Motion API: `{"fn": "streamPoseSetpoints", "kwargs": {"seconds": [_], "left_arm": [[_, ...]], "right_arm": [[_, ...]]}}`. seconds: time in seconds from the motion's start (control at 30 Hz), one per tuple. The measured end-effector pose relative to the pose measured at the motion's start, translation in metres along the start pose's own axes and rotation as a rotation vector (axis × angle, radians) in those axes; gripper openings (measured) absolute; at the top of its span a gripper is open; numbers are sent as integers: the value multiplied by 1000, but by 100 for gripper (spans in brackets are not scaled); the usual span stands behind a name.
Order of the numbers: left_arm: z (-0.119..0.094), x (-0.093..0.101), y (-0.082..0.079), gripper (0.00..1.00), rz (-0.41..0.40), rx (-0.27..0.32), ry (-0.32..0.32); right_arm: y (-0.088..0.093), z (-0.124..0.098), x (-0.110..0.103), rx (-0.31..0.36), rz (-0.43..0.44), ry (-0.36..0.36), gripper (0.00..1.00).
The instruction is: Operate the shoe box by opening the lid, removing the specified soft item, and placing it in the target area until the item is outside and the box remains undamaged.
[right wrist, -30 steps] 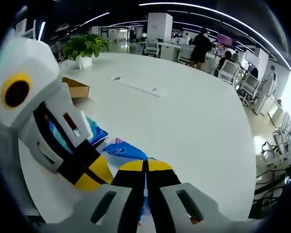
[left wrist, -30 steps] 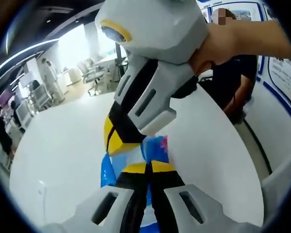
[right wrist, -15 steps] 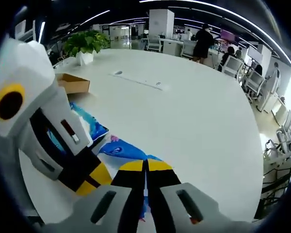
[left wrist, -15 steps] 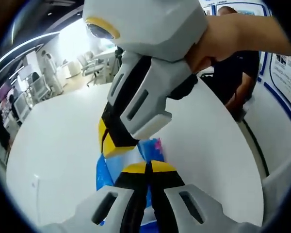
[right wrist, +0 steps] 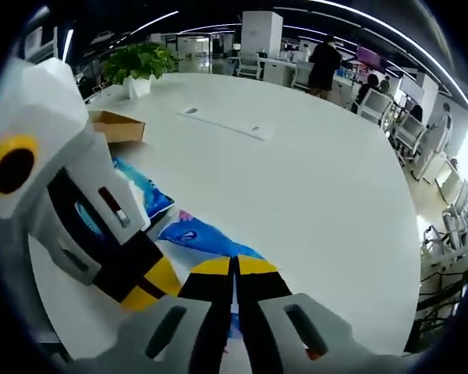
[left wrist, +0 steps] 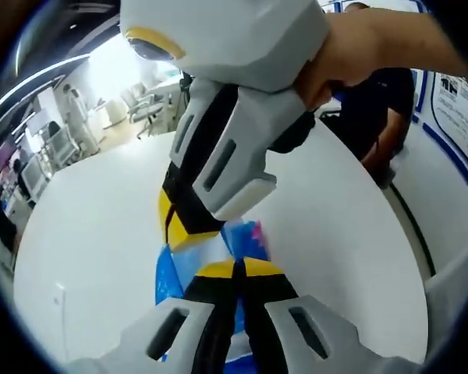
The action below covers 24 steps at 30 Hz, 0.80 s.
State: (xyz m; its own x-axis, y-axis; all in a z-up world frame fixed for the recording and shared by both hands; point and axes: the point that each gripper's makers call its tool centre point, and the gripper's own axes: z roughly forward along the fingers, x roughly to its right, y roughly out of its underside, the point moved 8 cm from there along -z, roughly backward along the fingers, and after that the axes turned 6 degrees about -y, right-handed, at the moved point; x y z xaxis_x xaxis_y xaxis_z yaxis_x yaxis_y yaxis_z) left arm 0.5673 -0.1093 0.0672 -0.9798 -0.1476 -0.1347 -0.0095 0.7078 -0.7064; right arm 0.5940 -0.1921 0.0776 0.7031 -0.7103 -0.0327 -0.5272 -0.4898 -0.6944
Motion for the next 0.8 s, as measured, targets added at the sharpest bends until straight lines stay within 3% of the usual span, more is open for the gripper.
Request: {"fn": "streamPoseSetpoints", "kwargs": {"seconds": [0.8], "left_arm": [[-11,2,-3,5,0,3,-7]], "right_arm": [[-5,-2,0,-4,-6,19,2]]}}
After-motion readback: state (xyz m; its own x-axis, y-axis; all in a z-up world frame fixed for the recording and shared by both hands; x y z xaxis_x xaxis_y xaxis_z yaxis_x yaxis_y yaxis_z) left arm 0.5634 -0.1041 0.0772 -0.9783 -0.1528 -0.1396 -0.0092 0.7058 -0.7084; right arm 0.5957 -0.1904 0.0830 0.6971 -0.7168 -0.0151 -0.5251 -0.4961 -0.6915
